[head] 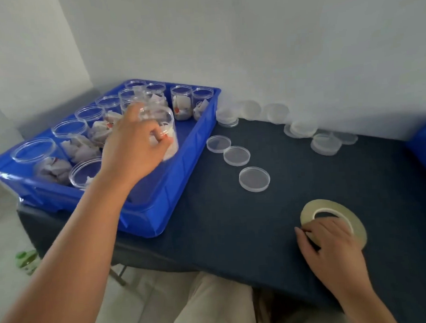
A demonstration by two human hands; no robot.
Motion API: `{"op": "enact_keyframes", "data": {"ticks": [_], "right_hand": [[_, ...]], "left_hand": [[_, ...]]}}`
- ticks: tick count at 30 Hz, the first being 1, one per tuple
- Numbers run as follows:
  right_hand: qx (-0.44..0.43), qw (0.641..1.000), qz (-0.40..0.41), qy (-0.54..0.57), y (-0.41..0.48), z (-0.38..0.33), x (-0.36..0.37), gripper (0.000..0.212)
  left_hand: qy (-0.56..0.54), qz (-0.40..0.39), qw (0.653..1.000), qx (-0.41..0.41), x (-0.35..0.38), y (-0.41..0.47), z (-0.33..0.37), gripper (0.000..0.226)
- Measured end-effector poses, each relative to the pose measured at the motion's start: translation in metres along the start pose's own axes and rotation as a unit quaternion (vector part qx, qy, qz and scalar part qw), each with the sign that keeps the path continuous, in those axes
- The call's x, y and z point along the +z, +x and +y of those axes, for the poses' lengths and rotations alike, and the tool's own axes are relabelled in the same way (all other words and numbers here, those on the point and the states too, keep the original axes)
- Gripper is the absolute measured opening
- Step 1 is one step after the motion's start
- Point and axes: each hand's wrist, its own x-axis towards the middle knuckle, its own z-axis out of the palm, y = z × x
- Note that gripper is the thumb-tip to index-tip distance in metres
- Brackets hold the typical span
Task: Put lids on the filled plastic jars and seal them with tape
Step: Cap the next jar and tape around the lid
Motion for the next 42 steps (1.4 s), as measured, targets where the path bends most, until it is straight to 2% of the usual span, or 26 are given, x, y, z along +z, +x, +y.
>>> {"op": "enact_keyframes", "data": {"ticks": [3, 6, 9, 13, 16, 18, 21, 23, 24, 26, 27, 28, 29, 30, 31, 33, 35, 36, 38, 40, 42], "right_hand": [[-0.001, 1.000, -0.002, 0.001, 0.001, -0.002, 0.000, 0.030], [-0.002, 1.000, -0.002, 0.015, 0.002, -0.005, -0.002, 0.041], [-0.010, 0.999, -0.009, 0.034, 0.002, -0.010, -0.004, 0.061], [-0.014, 0.999, -0.035, 0.032, 0.000, -0.016, -0.004, 0.106], [0.035, 0.994, -0.056, 0.086, -0.002, -0.012, -0.008, 0.126], [0.070, 0.987, -0.051, 0.137, -0.003, -0.009, -0.012, 0.122], [0.071, 0.986, -0.031, 0.150, 0.000, -0.010, -0.012, 0.098], [0.077, 0.987, -0.038, 0.139, 0.003, -0.013, -0.012, 0.098], [0.082, 0.986, -0.041, 0.139, 0.004, -0.014, -0.012, 0.102], [0.092, 0.984, -0.047, 0.144, 0.004, -0.013, -0.013, 0.105], [0.094, 0.984, -0.052, 0.143, 0.004, -0.012, -0.013, 0.106], [0.093, 0.984, -0.056, 0.139, 0.005, -0.013, -0.013, 0.107], [0.093, 0.985, -0.058, 0.134, 0.005, -0.013, -0.013, 0.108], [0.095, 0.985, -0.061, 0.130, 0.005, -0.014, -0.013, 0.108], [0.099, 0.985, -0.065, 0.128, 0.005, -0.014, -0.014, 0.109], [0.108, 0.983, -0.076, 0.126, 0.004, -0.014, -0.015, 0.112], [0.110, 0.983, -0.081, 0.125, 0.004, -0.014, -0.016, 0.111], [0.109, 0.983, -0.083, 0.125, 0.004, -0.014, -0.016, 0.109], [0.107, 0.982, -0.087, 0.125, 0.004, -0.014, -0.016, 0.109], [0.105, 0.982, -0.088, 0.128, 0.004, -0.014, -0.016, 0.111], [0.093, 0.984, -0.080, 0.130, 0.004, -0.014, -0.017, 0.107]], "left_hand": [[-0.036, 0.066, 0.993, 0.096, -0.026, 0.001, 0.027, 0.017], [-0.100, 0.064, 0.978, 0.170, -0.037, -0.001, 0.059, 0.026], [-0.193, -0.027, 0.956, 0.218, -0.022, -0.016, 0.093, 0.024], [-0.181, -0.196, 0.927, 0.263, 0.035, -0.064, 0.137, 0.026], [-0.217, -0.236, 0.903, 0.287, 0.067, -0.094, 0.157, 0.029], [-0.251, -0.236, 0.897, 0.278, 0.076, -0.103, 0.163, 0.034], [-0.252, -0.228, 0.892, 0.299, 0.089, -0.104, 0.160, 0.021], [-0.280, -0.251, 0.872, 0.312, 0.096, -0.099, 0.153, 0.045], [-0.343, -0.267, 0.853, 0.288, 0.099, -0.094, 0.150, 0.056], [-0.466, -0.261, 0.826, 0.178, 0.110, -0.083, 0.145, 0.057], [-0.471, -0.236, 0.843, 0.107, 0.120, -0.076, 0.145, 0.057], [-0.417, -0.204, 0.885, 0.036, 0.130, -0.067, 0.143, 0.062], [-0.315, -0.183, 0.931, -0.021, 0.140, -0.058, 0.143, 0.072], [-0.200, -0.181, 0.961, -0.056, 0.151, -0.051, 0.143, 0.084], [-0.107, -0.189, 0.974, -0.068, 0.160, -0.046, 0.143, 0.091], [-0.012, -0.195, 0.979, -0.066, 0.175, -0.041, 0.143, 0.088], [-0.031, -0.184, 0.980, -0.065, 0.185, -0.041, 0.141, 0.076], [-0.082, -0.172, 0.979, -0.067, 0.189, -0.042, 0.139, 0.074], [-0.207, -0.150, 0.964, -0.069, 0.189, -0.047, 0.137, 0.082], [-0.265, -0.142, 0.953, -0.047, 0.183, -0.050, 0.137, 0.087], [-0.281, -0.153, 0.947, -0.022, 0.175, -0.053, 0.138, 0.069]]}}
